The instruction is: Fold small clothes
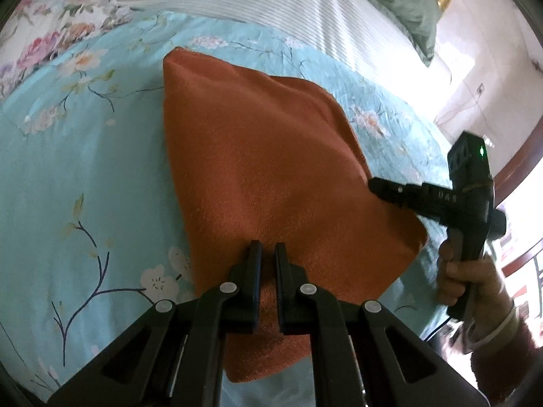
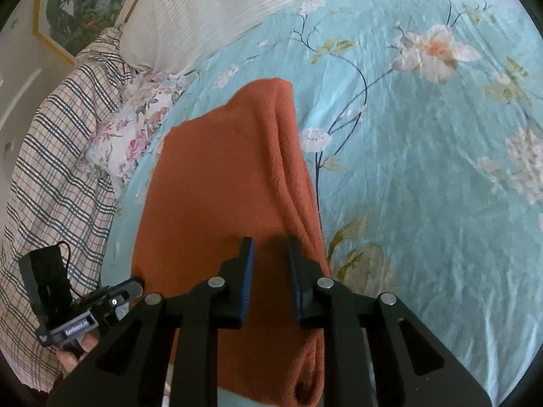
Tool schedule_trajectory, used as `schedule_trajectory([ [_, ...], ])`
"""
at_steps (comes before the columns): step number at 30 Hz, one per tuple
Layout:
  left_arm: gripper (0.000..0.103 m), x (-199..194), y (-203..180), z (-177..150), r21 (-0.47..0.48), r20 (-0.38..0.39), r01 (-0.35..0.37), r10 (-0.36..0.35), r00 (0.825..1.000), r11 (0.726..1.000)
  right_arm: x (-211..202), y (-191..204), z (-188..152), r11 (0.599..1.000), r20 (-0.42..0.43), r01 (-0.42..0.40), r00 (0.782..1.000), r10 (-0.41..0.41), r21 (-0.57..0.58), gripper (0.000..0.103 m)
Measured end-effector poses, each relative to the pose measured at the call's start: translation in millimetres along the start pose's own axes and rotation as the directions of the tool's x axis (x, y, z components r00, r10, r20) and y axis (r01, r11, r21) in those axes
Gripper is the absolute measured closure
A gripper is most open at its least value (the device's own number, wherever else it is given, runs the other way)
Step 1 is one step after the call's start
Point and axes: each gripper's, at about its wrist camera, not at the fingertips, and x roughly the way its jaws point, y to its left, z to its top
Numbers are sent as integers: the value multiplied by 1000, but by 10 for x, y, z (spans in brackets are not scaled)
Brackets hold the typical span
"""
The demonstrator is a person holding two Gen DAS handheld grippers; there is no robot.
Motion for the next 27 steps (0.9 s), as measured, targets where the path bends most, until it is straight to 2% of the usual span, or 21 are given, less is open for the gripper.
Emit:
schedule_trajectory([
  [2, 96, -37, 22, 47, -22, 3, 4, -4, 1000, 1000, -81, 53, 15, 1000, 16, -2, 1000, 2, -20, 82],
  [4, 95, -85, 73, 170, -52, 31, -21, 23, 999, 998, -121, 104, 19, 999, 23, -13, 1000, 14, -37, 82],
  [5, 90, -94, 92, 215, -63, 42, -31, 34, 999, 998, -117, 114, 12, 999, 18, -16, 1000, 17, -43, 82],
  [7, 67, -79, 189, 399, -107, 63, -49, 56, 996, 993, -99, 109, -7, 999, 11, 3, 1000, -2, -43, 81],
  [8, 45, -43, 242, 502, -131, 68, -72, 81, 994, 989, -65, 81, -27, 999, 3, 6, 1000, -5, -41, 81],
  [9, 35, 14, 314, 621, -157, 76, -95, 108, 991, 983, -39, 72, -30, 999, -6, 6, 1000, -6, -40, 81],
  [11, 35, 194, 467, 848, -205, 55, -81, 94, 994, 975, 8, 24, -65, 999, -20, 7, 1000, -8, -32, 81],
  [14, 35, 448, 668, 1121, -270, 20, -19, 26, 999, 963, 5, 22, -72, 999, -21, 5, 1000, -6, -45, 81],
  [16, 39, 596, 754, 1309, -280, 21, -19, 26, 999, 960, -1, 45, -70, 998, -25, 12, 1000, -13, -59, 81],
  [17, 50, 661, 784, 1392, -277, 22, -29, 37, 999, 960, -2, 53, -76, 998, -26, 14, 1000, -16, -66, 81],
  [18, 69, 726, 804, 1481, -269, 26, -37, 46, 999, 962, -2, 54, -83, 998, -26, 15, 1000, -17, -68, 81],
  [20, 84, 821, 831, 1610, -259, 30, -58, 68, 997, 964, -9, 39, -87, 998, -26, 8, 1000, -9, -64, 81],
  [23, 88, 899, 885, 1775, -259, 49, -91, 107, 993, 961, -19, 41, -83, 998, -27, 3, 1000, -5, -62, 81],
  [27, 86, 831, 1006, 1919, -280, 69, -137, 162, 984, 950, -99, 110, -82, 998, -11, -9, 1000, 8, -67, 81],
])
